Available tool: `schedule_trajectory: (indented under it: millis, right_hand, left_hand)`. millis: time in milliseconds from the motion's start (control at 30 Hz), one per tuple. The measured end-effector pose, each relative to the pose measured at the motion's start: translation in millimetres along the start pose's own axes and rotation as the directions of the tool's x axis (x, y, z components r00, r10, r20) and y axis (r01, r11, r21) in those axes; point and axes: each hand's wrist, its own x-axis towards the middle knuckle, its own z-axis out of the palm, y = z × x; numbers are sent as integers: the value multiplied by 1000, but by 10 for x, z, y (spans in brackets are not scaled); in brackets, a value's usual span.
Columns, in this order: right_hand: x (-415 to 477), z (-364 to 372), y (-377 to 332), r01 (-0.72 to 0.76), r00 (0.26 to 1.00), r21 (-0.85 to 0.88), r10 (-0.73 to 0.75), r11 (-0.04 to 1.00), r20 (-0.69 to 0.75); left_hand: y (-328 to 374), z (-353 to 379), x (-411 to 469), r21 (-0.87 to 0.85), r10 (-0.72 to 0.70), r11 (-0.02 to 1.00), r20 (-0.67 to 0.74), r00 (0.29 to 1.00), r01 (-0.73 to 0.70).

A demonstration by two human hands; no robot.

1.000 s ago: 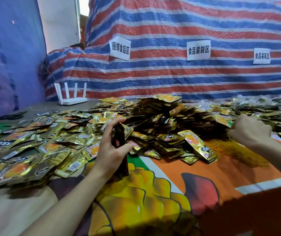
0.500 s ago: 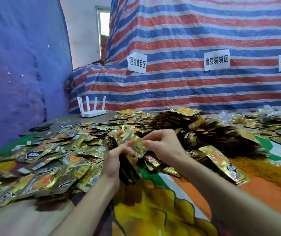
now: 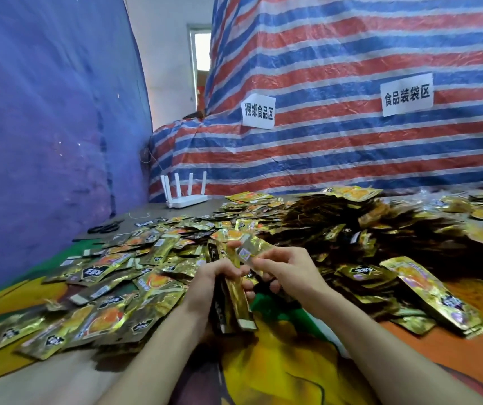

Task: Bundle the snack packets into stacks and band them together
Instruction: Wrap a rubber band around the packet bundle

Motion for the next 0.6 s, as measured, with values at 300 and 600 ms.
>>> schedule_trajectory:
  millis: [300,600]
  right_hand:
    - [-48,-53,-101,-76,979,638,-64,766,194]
    - [-28,-77,-85,-76,962,626,-108,776,250]
  left_hand:
    - [27,-41,-13,-275,52,962,183,982,0]
    - [7,-36,-22,-239,33,971,159,987,6]
